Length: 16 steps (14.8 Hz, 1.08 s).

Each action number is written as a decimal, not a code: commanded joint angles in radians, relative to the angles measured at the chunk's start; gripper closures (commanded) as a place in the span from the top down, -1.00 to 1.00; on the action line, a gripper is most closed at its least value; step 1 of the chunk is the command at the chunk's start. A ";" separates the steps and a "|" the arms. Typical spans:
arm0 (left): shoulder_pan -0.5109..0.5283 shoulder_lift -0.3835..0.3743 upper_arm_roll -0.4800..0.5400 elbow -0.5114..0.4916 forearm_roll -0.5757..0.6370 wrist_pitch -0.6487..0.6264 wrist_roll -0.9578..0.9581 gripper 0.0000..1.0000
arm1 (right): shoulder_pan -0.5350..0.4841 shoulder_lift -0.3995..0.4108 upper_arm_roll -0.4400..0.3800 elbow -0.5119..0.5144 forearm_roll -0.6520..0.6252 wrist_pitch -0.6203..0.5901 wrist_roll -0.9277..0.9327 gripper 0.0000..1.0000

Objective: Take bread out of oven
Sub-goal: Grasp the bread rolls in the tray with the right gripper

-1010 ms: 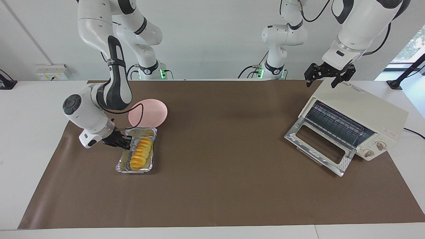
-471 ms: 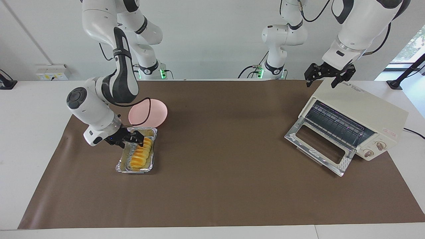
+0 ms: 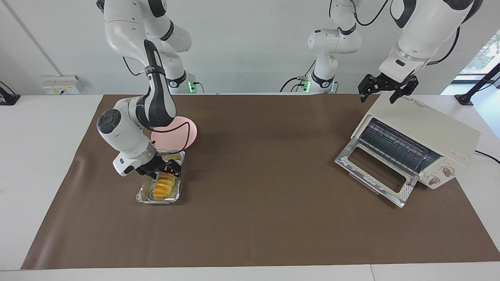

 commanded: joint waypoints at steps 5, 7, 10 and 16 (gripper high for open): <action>0.018 -0.016 -0.008 -0.013 -0.016 0.008 0.014 1.00 | -0.004 -0.011 0.004 -0.027 -0.005 0.028 0.001 -0.53; 0.016 -0.016 -0.008 -0.013 -0.016 0.006 0.014 1.00 | -0.004 -0.011 0.004 -0.027 -0.011 0.027 -0.007 -1.00; 0.016 -0.015 -0.008 -0.013 -0.016 0.008 0.014 1.00 | -0.010 -0.012 0.004 -0.018 -0.037 0.002 -0.030 -1.00; 0.016 -0.016 -0.007 -0.013 -0.016 0.008 0.014 1.00 | -0.016 -0.072 0.003 0.092 -0.038 -0.226 -0.052 -1.00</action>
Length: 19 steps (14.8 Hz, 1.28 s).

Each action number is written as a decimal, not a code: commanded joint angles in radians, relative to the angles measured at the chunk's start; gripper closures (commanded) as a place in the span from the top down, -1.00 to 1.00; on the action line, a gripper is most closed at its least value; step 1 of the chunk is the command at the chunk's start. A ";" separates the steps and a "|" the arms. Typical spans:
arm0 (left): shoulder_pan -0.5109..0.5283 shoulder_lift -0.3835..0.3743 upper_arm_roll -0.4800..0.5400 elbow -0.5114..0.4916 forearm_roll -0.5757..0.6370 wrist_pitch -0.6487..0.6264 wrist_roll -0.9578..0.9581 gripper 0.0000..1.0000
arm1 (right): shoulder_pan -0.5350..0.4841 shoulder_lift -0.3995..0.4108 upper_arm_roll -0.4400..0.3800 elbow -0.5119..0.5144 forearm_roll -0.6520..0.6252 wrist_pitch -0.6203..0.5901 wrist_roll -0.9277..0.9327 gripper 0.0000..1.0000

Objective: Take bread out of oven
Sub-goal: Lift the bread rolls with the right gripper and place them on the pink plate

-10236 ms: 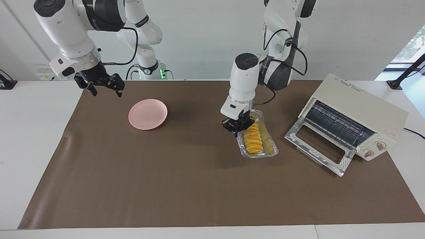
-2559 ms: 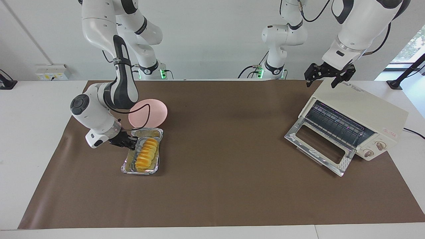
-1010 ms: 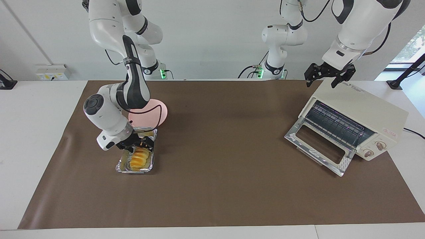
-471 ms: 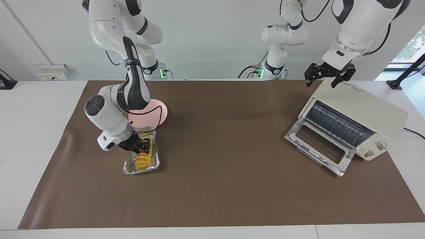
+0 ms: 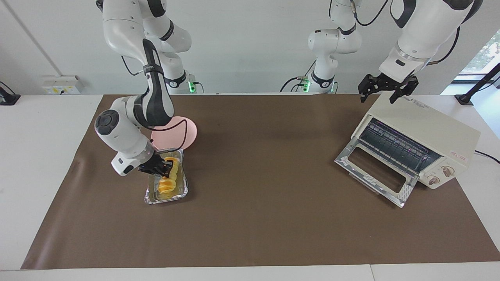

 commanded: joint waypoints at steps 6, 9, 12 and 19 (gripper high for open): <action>0.018 -0.016 -0.008 -0.013 -0.016 0.008 0.014 1.00 | -0.032 -0.209 0.001 0.041 -0.033 -0.360 -0.010 -1.00; 0.016 -0.016 -0.008 -0.013 -0.016 0.008 0.014 1.00 | -0.046 -0.344 0.001 -0.115 -0.032 -0.420 -0.008 -1.00; 0.018 -0.016 -0.008 -0.013 -0.016 0.008 0.014 1.00 | -0.048 -0.465 0.001 -0.322 -0.032 -0.347 -0.008 -1.00; 0.016 -0.014 -0.008 -0.013 -0.016 0.008 0.014 1.00 | -0.039 -0.588 0.004 -0.611 -0.029 -0.161 -0.022 -1.00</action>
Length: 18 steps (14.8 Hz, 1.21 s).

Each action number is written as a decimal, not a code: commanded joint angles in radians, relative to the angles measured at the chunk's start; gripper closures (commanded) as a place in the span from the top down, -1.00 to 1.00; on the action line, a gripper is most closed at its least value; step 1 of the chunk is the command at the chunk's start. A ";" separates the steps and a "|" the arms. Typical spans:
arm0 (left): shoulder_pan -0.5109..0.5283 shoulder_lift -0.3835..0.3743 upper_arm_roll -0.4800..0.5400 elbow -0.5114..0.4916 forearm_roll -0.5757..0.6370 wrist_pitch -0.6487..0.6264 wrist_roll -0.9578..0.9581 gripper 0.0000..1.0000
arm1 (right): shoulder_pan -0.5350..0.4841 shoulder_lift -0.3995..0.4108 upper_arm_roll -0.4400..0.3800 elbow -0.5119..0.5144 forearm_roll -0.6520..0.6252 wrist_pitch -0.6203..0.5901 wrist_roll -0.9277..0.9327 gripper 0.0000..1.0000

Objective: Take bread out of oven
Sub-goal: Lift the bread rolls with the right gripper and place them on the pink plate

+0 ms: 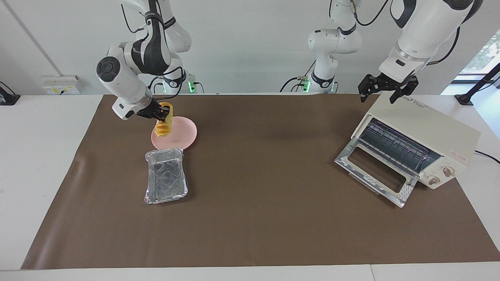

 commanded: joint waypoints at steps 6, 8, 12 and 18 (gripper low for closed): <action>0.016 -0.016 -0.008 -0.013 -0.016 0.008 0.014 1.00 | 0.014 0.001 0.006 -0.131 0.000 0.203 -0.022 -1.00; 0.016 -0.014 -0.008 -0.013 -0.016 0.008 0.014 1.00 | 0.021 0.023 0.006 -0.137 0.005 0.229 -0.022 -1.00; 0.016 -0.016 -0.008 -0.013 -0.016 0.008 0.014 1.00 | 0.061 0.047 0.006 -0.152 0.007 0.286 -0.014 -1.00; 0.016 -0.016 -0.008 -0.013 -0.016 0.008 0.014 1.00 | 0.077 0.067 0.006 -0.120 0.007 0.286 0.001 0.94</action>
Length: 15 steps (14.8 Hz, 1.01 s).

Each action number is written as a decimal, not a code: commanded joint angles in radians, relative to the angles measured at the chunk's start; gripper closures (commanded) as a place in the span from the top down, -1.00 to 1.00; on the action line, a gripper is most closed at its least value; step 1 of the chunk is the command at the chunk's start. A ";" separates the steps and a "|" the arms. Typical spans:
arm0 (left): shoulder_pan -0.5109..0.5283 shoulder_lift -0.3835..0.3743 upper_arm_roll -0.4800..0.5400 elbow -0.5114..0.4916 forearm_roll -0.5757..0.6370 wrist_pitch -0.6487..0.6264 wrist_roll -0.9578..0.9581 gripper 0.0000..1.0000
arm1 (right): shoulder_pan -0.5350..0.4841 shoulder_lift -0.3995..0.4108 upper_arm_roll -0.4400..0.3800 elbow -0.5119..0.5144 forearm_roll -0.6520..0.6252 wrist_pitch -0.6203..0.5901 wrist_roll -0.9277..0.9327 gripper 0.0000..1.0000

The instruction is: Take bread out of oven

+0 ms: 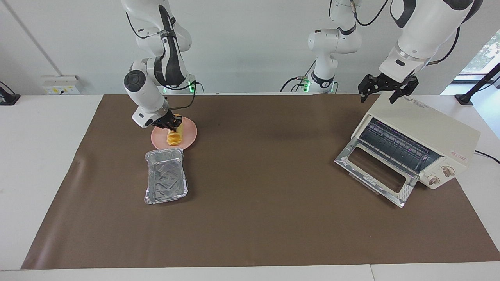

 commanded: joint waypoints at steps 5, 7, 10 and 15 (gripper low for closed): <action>0.016 -0.016 -0.008 -0.013 -0.016 0.008 0.014 1.00 | -0.021 0.093 -0.002 0.268 -0.056 -0.161 -0.009 1.00; 0.016 -0.016 -0.008 -0.013 -0.016 0.008 0.014 1.00 | -0.044 0.132 -0.002 0.454 -0.102 -0.320 -0.009 1.00; 0.018 -0.016 -0.008 -0.013 -0.016 0.008 0.014 1.00 | -0.074 0.133 -0.002 0.608 -0.110 -0.385 -0.010 1.00; 0.016 -0.014 -0.008 -0.013 -0.016 0.008 0.014 1.00 | -0.085 0.121 -0.005 0.784 -0.112 -0.522 -0.007 1.00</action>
